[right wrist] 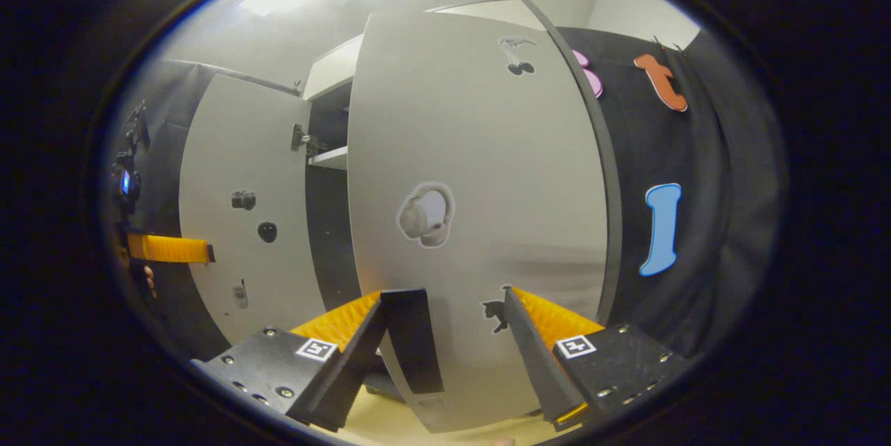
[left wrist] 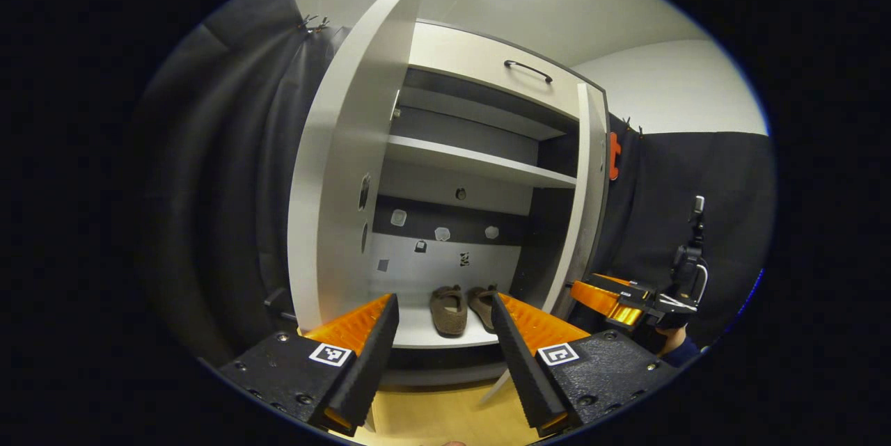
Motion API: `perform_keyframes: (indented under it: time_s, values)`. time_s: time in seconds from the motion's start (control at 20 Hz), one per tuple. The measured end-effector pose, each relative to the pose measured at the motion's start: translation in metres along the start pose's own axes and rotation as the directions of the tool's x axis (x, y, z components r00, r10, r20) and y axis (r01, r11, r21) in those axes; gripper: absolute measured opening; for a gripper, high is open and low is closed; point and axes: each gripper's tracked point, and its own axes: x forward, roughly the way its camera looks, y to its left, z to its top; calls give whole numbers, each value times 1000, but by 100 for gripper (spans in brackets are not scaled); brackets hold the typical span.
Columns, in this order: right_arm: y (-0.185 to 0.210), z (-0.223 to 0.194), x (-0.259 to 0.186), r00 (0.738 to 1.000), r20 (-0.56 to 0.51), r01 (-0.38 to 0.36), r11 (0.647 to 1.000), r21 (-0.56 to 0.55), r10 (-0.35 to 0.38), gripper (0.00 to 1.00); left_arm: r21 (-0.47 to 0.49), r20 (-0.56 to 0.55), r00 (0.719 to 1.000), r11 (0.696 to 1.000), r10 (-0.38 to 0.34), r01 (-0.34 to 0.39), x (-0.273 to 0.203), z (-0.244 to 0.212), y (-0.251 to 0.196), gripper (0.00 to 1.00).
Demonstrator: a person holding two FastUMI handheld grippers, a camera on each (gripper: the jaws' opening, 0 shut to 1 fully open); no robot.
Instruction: Grab one shoe with the right hand and put it into the shoe cabinet, grab the other shoe with the left hand and put it into the shoe cabinet; then close the right door with the right hand and the left door with the left hand.
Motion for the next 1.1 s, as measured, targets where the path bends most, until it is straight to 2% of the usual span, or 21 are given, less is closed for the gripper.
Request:
perform_keyframes:
  time_s: [0.15, 0.2, 0.25, 0.4, 0.5, 0.55, 0.6, 0.7, 0.85, 1.1]
  values:
    - [3, 1, 20, 1000, 8, 21, 999, -25, -21, 98, -12, 13, 999, 999, -40, 41, -2, 5, -10, 81]
    - [6, 2, 28, 1000, 11, 28, 999, -34, -28, 98, -13, 11, 999, 999, -50, 50, -5, 7, -11, 86]
    - [6, 3, 33, 999, 12, 35, 999, -39, -34, 98, -11, 14, 998, 998, -55, 55, -9, 11, -13, 81]
    - [10, 1, 45, 999, 12, 37, 999, -38, -37, 98, 6, 14, 998, 998, -63, 63, -21, 17, -22, 81]
    - [11, -1, 56, 999, -1, 37, 999, -19, -37, 98, 22, 17, 997, 997, -69, 68, -35, 24, -29, 92]
    - [11, 0, 58, 999, 6, 51, 998, -27, -51, 98, 29, 27, 998, 998, -64, 63, -43, 29, -30, 86]
    - [11, 0, 61, 998, 9, 68, 997, -48, -67, 97, 32, 38, 998, 998, -53, 52, -50, 35, -29, 86]
    - [11, 0, 68, 995, 18, 96, 994, -52, -95, 98, 35, 70, 997, 999, -23, 20, -65, 49, -23, 86]
    - [10, 0, 74, 992, 19, 125, 991, -58, -124, 98, 39, 107, 991, 995, 84, -88, -88, 65, 9, 86]
    - [9, -1, 82, 987, 24, 160, 984, -72, -159, 98, 38, 152, 947, 956, 282, -290, -121, 76, 70, 86]
